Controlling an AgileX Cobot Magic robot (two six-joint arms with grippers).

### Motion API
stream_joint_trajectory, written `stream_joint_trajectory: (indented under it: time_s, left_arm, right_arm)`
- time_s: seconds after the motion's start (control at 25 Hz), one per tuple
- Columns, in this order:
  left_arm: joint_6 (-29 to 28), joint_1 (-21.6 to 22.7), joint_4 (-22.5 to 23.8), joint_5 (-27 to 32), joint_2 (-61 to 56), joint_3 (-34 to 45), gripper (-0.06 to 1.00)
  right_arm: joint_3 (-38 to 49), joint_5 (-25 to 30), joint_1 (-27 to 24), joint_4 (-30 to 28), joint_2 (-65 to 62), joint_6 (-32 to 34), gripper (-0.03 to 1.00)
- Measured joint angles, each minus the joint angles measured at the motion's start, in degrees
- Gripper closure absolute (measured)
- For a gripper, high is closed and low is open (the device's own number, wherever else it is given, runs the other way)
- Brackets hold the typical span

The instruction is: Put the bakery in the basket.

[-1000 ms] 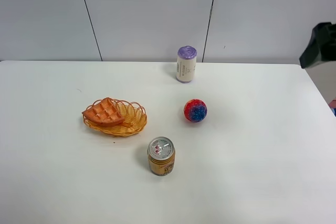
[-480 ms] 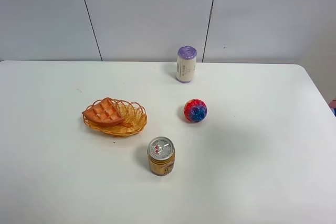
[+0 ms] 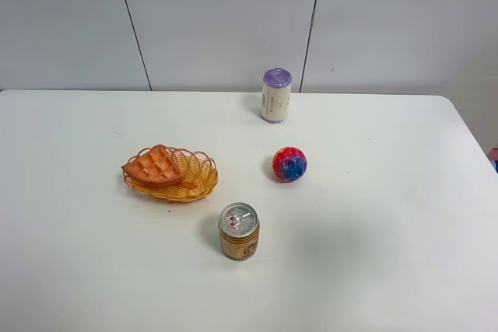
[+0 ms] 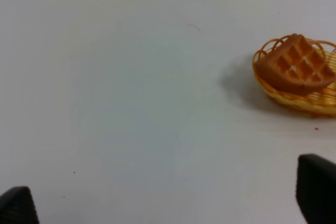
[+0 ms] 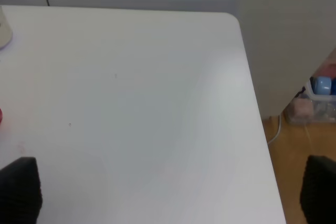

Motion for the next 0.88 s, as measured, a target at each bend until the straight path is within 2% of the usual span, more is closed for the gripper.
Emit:
stream_joint_trajectory:
  time_s: [0.24,0.32,0.6,0.88]
  left_arm:
    - [0.0,0.0,0.0,0.0,0.0,0.0,-0.05]
    - [0.0,0.0,0.0,0.0,0.0,0.0,-0.05]
    - [0.0,0.0,0.0,0.0,0.0,0.0,-0.05]
    - [0.0,0.0,0.0,0.0,0.0,0.0,-0.05]
  right_arm:
    - [0.1,7.4,0.0,-1.9,-5.4,0.1,-0.02]
    - [1.4,8.1,0.0,-2.6,-6.7,0.2,-0.02]
    - [13.9,7.7,0.0,-2.2,-13.2,0.2,-0.02]
    - [22.1,2.1,0.0,1.9,-20.4,-1.3,-0.02]
